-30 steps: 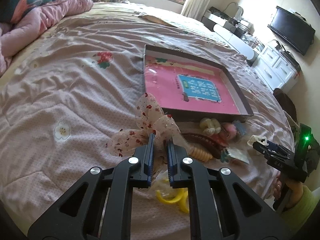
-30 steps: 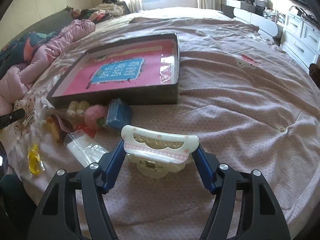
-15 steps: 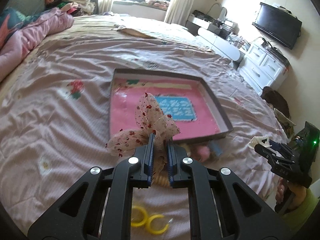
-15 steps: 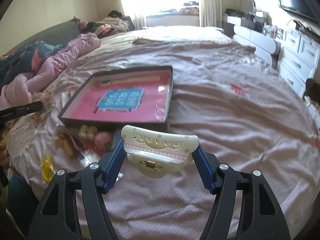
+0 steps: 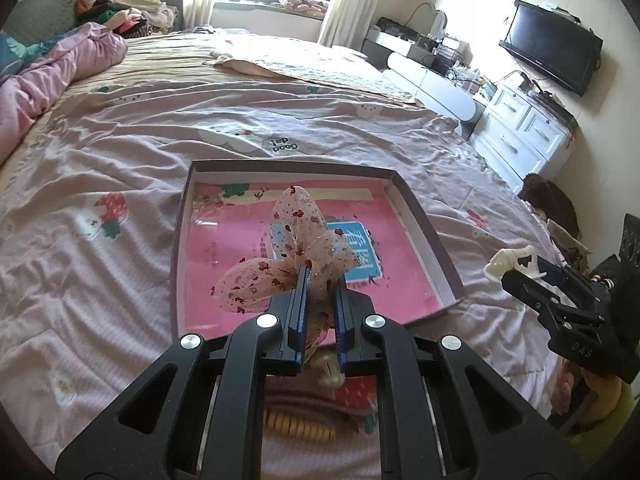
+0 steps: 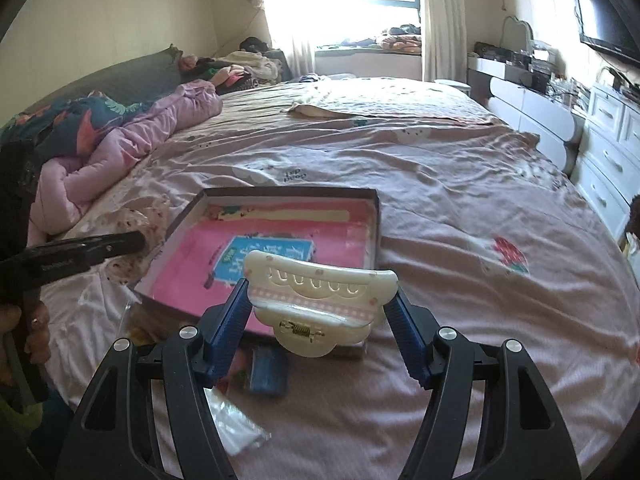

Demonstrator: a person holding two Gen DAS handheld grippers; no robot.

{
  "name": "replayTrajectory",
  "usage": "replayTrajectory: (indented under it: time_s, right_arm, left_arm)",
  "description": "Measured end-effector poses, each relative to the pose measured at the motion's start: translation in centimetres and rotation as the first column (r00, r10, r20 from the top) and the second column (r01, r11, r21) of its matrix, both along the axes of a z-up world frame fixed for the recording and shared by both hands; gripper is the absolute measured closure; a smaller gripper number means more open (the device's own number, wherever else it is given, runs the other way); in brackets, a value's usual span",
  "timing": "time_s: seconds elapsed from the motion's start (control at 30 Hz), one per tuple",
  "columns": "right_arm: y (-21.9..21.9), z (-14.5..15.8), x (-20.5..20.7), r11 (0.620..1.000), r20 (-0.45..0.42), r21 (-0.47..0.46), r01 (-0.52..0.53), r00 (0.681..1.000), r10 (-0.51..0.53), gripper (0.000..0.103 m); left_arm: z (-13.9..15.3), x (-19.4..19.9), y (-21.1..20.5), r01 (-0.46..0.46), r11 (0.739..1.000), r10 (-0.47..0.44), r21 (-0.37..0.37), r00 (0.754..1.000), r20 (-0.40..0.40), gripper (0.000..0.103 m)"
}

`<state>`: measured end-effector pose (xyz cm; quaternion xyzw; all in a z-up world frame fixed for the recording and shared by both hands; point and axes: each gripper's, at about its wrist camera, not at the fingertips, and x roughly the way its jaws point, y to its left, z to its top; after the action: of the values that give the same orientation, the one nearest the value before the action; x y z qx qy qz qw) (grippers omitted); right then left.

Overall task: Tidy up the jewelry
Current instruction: 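Carry the bow and claw clip into the tray and open both tools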

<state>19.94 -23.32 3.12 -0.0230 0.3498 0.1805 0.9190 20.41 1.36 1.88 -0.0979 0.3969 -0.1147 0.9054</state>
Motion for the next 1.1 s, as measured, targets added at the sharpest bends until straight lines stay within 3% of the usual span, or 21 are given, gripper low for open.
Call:
replayTrajectory:
  time_s: [0.77,0.9,1.1]
  right_arm:
    - [4.9,-4.9,6.8,0.996,-0.079,-0.088,-0.025,0.997,0.018,0.038]
    - [5.1,-5.8,7.4,0.996,-0.096,-0.090,-0.020,0.995,0.011,0.038]
    - [5.3,-6.7,7.8,0.995,-0.117,-0.098,-0.019,0.993,0.007,0.038]
  left_arm:
    - [-5.0,5.7,-0.1,-0.004,0.998,0.010,0.068,0.996,-0.087,0.094]
    - [-5.4,5.7,0.2,-0.007,0.997,0.014,0.071,0.995,-0.097,0.085]
    - [-5.3,5.3,1.0,-0.017,0.998,0.023,0.057,0.995,-0.100,0.064]
